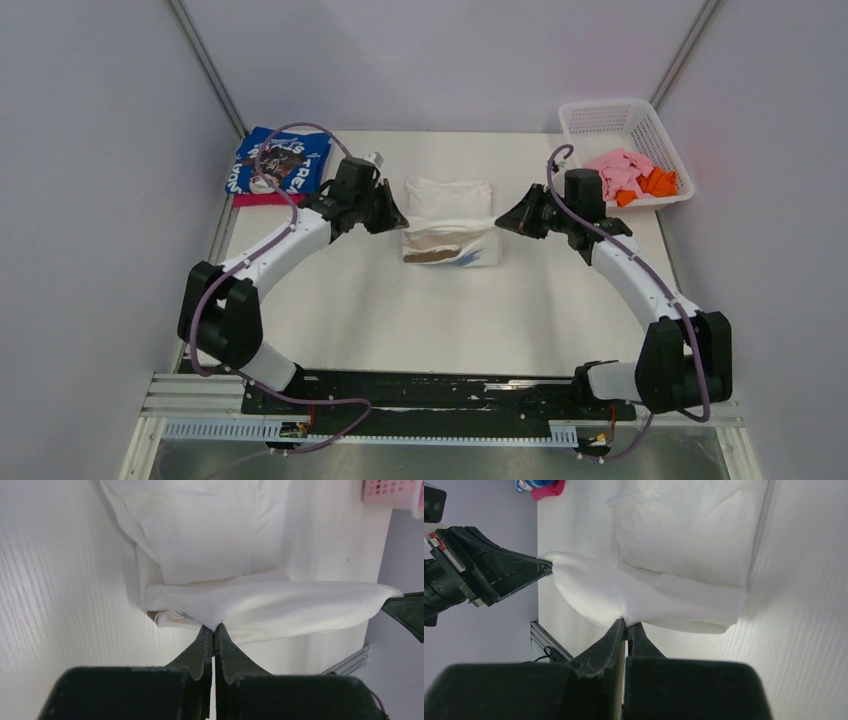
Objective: Fold and stack the t-shirts
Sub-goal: Fold the long partially folded tshirt into a neat square, then smooth out wrinkles on the folded tshirt
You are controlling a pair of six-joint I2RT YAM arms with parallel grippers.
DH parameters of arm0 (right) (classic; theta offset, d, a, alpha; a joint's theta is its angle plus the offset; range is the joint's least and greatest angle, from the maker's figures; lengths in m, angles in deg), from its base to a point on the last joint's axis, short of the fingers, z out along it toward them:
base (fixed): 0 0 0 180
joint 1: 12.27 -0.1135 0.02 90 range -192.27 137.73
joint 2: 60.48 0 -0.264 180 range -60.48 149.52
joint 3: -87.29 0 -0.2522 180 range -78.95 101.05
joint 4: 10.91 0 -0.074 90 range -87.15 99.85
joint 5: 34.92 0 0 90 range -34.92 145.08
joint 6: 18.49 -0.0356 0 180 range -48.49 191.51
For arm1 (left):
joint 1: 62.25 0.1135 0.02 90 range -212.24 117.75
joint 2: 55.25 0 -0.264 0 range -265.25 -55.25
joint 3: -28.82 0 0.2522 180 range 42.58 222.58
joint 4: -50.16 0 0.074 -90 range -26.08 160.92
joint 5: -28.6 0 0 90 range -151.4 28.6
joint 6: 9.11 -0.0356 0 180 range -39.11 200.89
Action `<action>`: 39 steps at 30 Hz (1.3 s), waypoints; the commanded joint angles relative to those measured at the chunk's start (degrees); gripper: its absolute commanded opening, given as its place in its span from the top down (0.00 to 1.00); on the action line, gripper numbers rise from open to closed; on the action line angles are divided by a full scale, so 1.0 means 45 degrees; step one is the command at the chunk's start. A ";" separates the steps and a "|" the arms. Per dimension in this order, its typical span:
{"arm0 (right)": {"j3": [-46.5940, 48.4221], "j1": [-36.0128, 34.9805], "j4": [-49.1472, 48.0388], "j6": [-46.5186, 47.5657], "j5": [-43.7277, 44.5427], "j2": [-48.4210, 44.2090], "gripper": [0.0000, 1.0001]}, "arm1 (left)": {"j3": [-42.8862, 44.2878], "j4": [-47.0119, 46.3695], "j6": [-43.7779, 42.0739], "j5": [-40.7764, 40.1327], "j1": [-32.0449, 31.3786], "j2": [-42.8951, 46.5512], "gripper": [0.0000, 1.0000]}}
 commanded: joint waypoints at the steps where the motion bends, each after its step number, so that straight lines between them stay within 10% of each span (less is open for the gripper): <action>1: 0.1829 0.0662 -0.0816 0.0556 -0.0776 0.1377 1.00 | 0.2180 -0.0157 -0.0682 -0.0206 0.0529 -0.1104 1.00; 25: 0.8569 0.1751 -0.1181 0.1311 -0.0718 1.0236 0.99 | 0.8638 0.0049 -0.0665 -0.2108 0.1644 -0.8324 0.98; 28: 0.9633 0.1805 -0.1166 0.1479 -0.0884 1.1125 0.81 | 0.9946 0.0430 -0.0964 -0.1978 0.1683 -0.9062 0.69; 31: 1.0744 0.1807 -0.0805 0.1668 -0.1184 1.1504 0.20 | 1.1139 0.0939 -0.1243 -0.1934 0.1699 -0.9588 0.06; 33: 1.0749 0.1777 -0.0631 0.1758 -0.1042 1.1191 0.01 | 1.1548 0.1152 -0.1253 -0.1856 0.1695 -0.9458 0.01; 39: 0.8454 0.1483 -0.0756 0.1844 -0.0718 0.9214 0.00 | 0.8753 -0.1088 -0.0897 0.0149 0.1591 -0.7303 0.00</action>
